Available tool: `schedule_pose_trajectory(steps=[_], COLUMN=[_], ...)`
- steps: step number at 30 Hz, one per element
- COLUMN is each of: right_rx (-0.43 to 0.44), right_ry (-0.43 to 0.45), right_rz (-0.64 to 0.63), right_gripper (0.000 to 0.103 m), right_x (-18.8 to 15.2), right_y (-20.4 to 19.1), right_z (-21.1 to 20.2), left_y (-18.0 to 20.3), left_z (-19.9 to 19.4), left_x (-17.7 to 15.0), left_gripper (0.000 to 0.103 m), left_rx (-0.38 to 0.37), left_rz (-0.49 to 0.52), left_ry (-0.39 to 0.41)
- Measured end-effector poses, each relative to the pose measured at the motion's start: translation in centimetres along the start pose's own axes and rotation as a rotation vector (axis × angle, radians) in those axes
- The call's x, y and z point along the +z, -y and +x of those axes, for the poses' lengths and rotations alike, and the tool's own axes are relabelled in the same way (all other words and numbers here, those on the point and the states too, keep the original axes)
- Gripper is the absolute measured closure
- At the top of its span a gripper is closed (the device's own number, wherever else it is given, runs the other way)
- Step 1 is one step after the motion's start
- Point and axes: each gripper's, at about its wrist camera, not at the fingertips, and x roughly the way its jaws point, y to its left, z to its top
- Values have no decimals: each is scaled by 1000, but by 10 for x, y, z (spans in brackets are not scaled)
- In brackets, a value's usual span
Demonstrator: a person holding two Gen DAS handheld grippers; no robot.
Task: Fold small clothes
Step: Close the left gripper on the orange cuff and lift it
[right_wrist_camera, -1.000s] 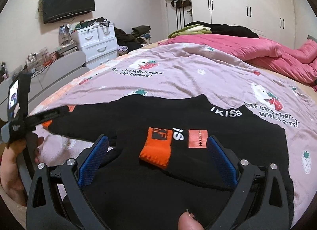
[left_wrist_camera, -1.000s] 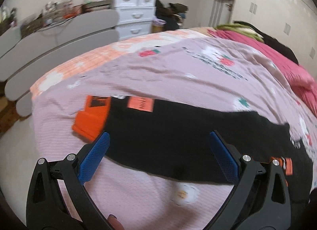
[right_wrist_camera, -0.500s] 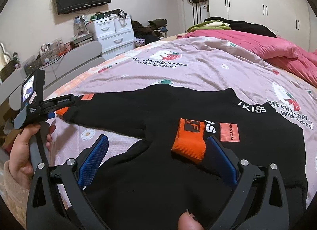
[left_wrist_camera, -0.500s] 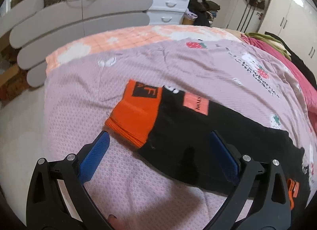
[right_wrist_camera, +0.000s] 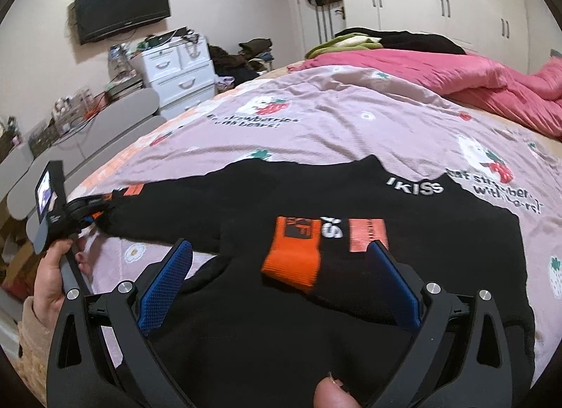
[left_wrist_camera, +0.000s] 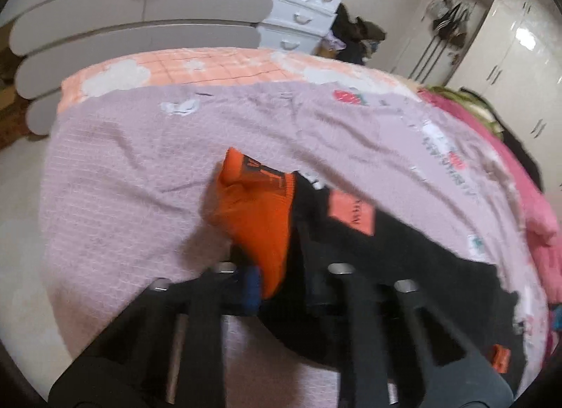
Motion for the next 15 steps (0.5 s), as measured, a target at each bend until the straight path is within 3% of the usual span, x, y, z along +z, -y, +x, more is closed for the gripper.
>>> schedule_pose_trajectory(steps=[5,15], right_rx=[-23,-87], right_ry=[16,59], right_rz=[56,175], right_gripper=[5,5], right_x=[1,1], right_y=[22,68], right_z=[-9,-32], left_y=[18,104], left_z=[-27,-105], left_x=[4,-11], left_gripper=[98,99], left_rx=[-122,-402], left_rz=[40,219], left_ry=[54,136])
